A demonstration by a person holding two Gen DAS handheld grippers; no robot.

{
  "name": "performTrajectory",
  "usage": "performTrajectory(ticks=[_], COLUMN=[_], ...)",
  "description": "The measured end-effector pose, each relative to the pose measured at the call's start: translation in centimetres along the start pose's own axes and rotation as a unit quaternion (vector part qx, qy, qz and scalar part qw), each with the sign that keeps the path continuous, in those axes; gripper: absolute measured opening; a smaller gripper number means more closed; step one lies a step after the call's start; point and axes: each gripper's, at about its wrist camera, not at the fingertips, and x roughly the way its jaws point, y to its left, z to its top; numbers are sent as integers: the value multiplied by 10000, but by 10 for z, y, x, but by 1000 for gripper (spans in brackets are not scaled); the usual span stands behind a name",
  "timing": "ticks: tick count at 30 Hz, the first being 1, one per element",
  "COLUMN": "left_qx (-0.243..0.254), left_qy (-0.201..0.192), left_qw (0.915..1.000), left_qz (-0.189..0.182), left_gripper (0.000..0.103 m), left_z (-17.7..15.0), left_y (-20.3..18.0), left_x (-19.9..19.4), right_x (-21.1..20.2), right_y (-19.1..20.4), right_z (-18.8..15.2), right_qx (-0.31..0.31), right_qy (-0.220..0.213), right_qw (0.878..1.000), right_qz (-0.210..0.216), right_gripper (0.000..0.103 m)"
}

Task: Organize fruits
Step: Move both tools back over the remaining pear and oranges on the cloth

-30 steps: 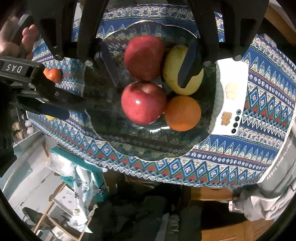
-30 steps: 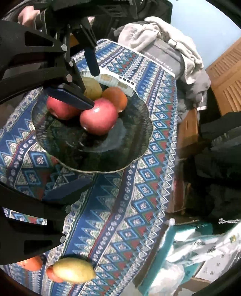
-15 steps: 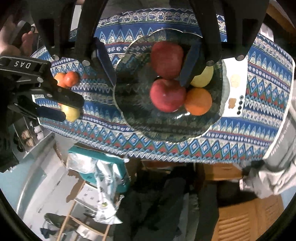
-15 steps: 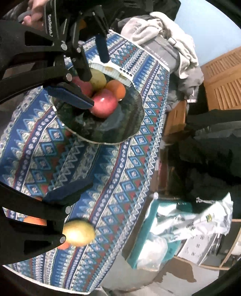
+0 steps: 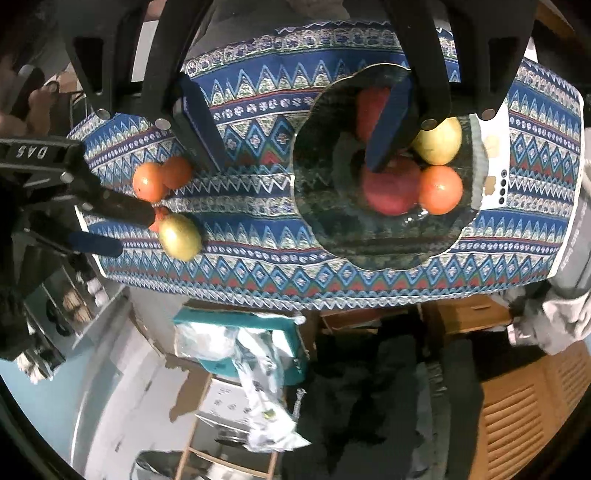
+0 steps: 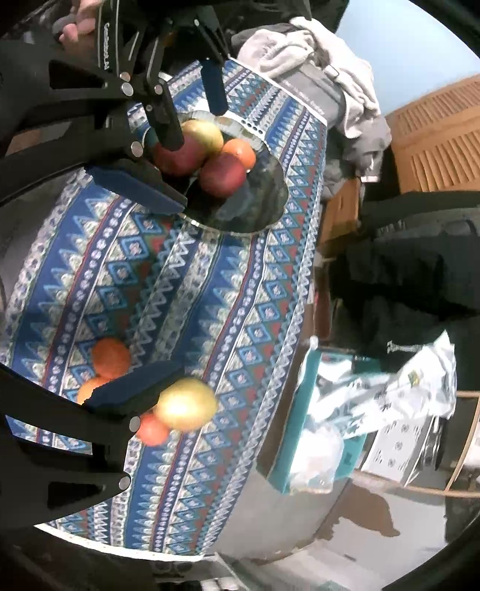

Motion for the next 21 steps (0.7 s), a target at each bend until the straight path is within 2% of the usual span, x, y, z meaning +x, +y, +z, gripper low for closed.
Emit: performTrajectory(ticks=[11,21], left_qx=[481,782], left_qy=[170,367], left_qw=[9987,9962], left_qz=[-39,-83], left_gripper=[80,80], left_z=[-2,0], left_y=[-44,-72], left_x=[16,40], right_x=[-8,4], right_y=[-46,-84], right_z=[-20,-44], right_qx=[359,637], right_qy=[-12,194], right_qw=[9993,9975], right_qz=[-108,-219], right_gripper=[82,82])
